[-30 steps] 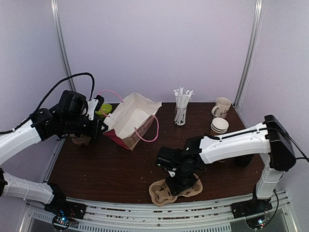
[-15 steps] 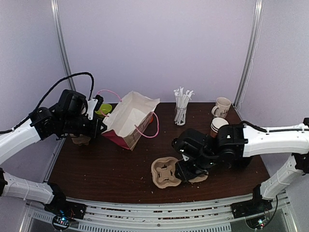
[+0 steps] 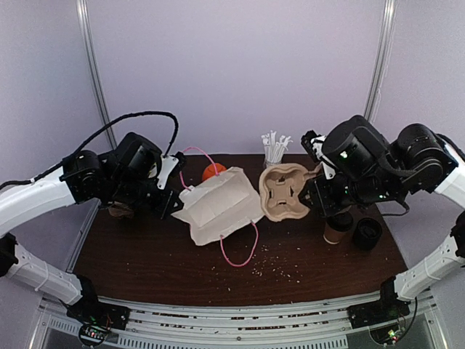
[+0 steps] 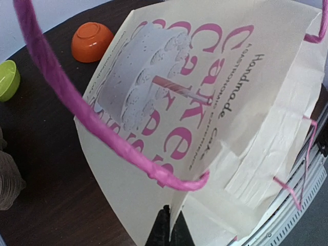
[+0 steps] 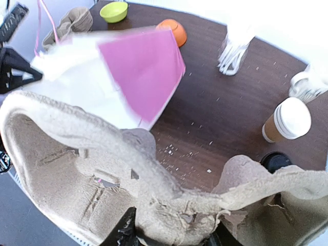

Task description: Pack the takeout coffee

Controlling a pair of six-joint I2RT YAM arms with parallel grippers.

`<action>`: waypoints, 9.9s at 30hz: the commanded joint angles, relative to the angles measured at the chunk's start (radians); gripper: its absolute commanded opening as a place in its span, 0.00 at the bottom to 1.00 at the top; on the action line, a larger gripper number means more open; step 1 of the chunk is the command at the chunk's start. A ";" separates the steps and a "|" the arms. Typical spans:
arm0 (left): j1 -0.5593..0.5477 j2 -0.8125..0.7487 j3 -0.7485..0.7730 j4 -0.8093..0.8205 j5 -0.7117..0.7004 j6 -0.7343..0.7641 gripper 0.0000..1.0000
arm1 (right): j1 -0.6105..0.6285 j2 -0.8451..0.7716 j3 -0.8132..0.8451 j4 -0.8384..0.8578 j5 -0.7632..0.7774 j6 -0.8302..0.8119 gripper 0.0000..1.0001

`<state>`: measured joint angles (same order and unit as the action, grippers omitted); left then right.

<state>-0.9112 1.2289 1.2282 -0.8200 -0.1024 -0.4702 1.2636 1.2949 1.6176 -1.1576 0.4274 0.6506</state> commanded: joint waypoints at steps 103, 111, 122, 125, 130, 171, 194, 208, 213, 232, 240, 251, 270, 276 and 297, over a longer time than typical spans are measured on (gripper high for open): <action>-0.184 0.178 0.356 -0.138 0.150 -0.335 0.36 | 0.069 0.488 0.434 -0.146 0.076 -0.304 0.37; -0.184 0.173 0.347 -0.130 0.152 -0.326 0.36 | 0.067 0.495 0.434 -0.134 -0.004 -0.301 0.38; -0.184 0.162 0.340 -0.119 0.161 -0.314 0.36 | 0.050 0.505 0.425 -0.125 0.003 -0.301 0.38; -0.184 0.162 0.337 -0.112 0.166 -0.312 0.36 | 0.039 0.523 0.478 -0.125 0.015 -0.313 0.38; -0.184 0.164 0.338 -0.107 0.169 -0.308 0.36 | 0.027 0.554 0.518 -0.109 0.031 -0.329 0.38; -0.184 0.167 0.359 -0.125 0.150 -0.298 0.37 | 0.023 0.479 0.330 -0.034 -0.033 -0.386 0.38; -0.184 0.129 0.324 -0.082 0.071 -0.296 0.40 | -0.015 0.509 0.323 -0.106 -0.188 -0.331 0.39; -0.184 0.157 0.317 -0.027 0.032 -0.270 0.38 | -0.033 0.533 0.240 -0.085 -0.221 -0.327 0.39; -0.184 0.166 0.319 -0.016 0.007 -0.262 0.44 | -0.032 0.527 0.249 -0.085 -0.225 -0.326 0.39; -0.040 0.118 0.140 0.281 0.240 -0.340 0.51 | -0.033 0.469 0.187 -0.040 -0.234 -0.322 0.38; -0.034 0.130 0.140 0.334 0.262 -0.352 0.22 | -0.032 0.449 0.167 -0.031 -0.234 -0.327 0.37; -0.026 0.145 0.146 0.341 0.232 -0.358 0.00 | -0.032 0.398 0.119 -0.013 -0.236 -0.330 0.37; -0.014 0.166 0.189 0.351 0.202 -0.378 0.00 | -0.032 0.386 0.010 0.019 -0.301 -0.361 0.37; -0.014 0.160 0.188 0.344 0.180 -0.378 0.00 | -0.033 0.391 0.011 0.032 -0.306 -0.370 0.36; -0.014 0.162 0.211 0.327 0.145 -0.396 0.00 | -0.033 0.399 -0.045 0.038 -0.348 -0.411 0.37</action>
<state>-0.9340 1.3983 1.4143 -0.5495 0.0471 -0.8597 1.2324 1.6615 1.5974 -1.0798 0.1143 0.2592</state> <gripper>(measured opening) 0.011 0.367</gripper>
